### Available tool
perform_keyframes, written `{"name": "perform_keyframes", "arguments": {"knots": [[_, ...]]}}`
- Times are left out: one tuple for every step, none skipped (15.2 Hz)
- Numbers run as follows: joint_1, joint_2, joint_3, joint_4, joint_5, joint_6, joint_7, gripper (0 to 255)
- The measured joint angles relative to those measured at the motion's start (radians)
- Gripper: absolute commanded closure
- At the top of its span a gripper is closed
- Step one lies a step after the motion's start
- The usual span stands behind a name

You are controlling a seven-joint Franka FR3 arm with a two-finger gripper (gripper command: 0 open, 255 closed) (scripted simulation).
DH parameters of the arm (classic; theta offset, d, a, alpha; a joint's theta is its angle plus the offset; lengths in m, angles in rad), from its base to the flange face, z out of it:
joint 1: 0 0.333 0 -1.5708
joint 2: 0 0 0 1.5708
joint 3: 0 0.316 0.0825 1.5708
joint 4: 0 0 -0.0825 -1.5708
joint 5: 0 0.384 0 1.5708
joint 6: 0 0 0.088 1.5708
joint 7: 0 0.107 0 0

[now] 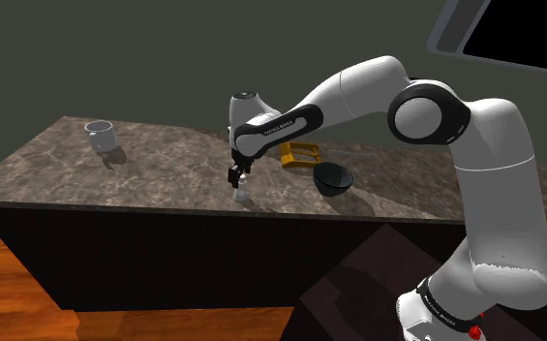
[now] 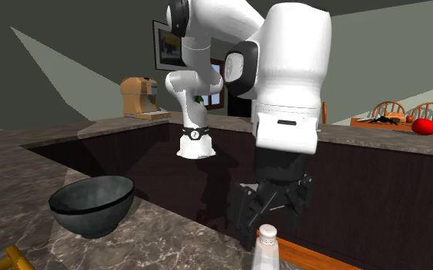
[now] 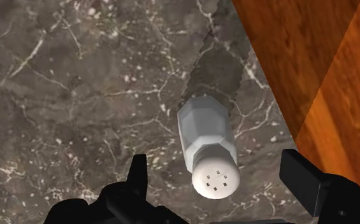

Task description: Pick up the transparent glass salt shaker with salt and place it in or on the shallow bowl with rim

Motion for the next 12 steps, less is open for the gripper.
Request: {"name": "perform_keyframes", "arguments": {"knots": [[0.0, 0.0, 0.0, 0.0, 0.0, 0.001, 0.0, 0], [0.0, 0.0, 0.0, 0.0, 0.0, 0.001, 0.0, 0], [0.0, 0.0, 0.0, 0.0, 0.0, 0.001, 0.0, 0], [0.0, 0.0, 0.0, 0.0, 0.0, 0.001, 0.0, 255], [0.0, 0.0, 0.0, 0.0, 0.0, 0.001, 0.0, 255], [0.0, 0.0, 0.0, 0.0, 0.0, 0.001, 0.0, 255], [0.0, 0.0, 0.0, 0.0, 0.0, 0.001, 0.0, 255], [0.0, 0.0, 0.0, 0.0, 0.0, 0.001, 0.0, 255], [0.0, 0.0, 0.0, 0.0, 0.0, 0.001, 0.0, 255], [0.0, 0.0, 0.0, 0.0, 0.0, 0.001, 0.0, 255], [0.0, 0.0, 0.0, 0.0, 0.0, 0.001, 0.0, 255], [0.0, 0.0, 0.0, 0.0, 0.0, 0.001, 0.0, 255]]}}
